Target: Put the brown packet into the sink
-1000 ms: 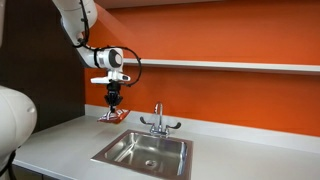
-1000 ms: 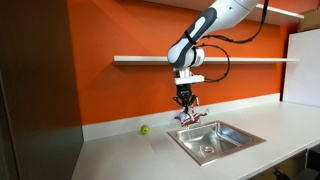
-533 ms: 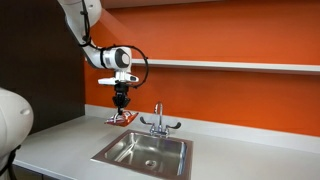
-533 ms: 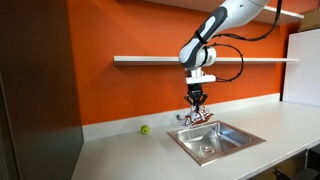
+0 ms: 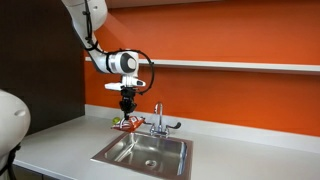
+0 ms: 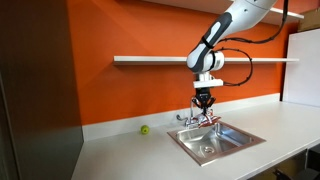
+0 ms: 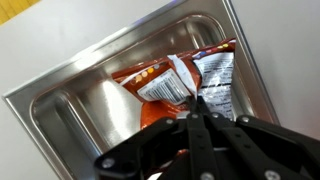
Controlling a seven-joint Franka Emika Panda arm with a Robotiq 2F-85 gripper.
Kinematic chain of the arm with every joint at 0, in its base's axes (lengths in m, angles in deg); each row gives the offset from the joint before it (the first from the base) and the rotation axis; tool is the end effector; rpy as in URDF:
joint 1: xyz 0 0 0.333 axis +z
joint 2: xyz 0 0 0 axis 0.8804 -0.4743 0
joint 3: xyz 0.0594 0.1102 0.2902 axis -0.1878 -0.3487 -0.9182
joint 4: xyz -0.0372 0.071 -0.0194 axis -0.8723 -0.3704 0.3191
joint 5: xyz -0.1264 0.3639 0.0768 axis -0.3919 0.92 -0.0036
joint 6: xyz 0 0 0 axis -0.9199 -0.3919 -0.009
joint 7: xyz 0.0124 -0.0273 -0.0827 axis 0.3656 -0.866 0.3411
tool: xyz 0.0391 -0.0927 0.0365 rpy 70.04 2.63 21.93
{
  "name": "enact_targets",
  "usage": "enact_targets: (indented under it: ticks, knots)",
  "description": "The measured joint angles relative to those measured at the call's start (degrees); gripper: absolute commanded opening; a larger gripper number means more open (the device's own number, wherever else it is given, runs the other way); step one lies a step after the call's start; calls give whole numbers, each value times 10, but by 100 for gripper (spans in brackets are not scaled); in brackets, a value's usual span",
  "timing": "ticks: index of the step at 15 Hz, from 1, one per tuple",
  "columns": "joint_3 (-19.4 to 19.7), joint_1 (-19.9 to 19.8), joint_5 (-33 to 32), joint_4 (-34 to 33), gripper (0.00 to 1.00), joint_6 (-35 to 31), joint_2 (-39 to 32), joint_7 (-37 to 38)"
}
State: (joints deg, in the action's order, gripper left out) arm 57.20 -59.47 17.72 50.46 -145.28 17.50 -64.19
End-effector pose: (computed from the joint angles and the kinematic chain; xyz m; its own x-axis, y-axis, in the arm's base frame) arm 0.5290 -0.0128 0.3260 0.9156 -0.3901 -0.0975 -0.3851 -0.9205 0.0667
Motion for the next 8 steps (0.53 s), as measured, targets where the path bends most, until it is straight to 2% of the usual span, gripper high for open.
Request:
enact_targets:
  ticks: [8]
  knots:
    - [9, -9, 1, 11, 0, -70, -50, 0]
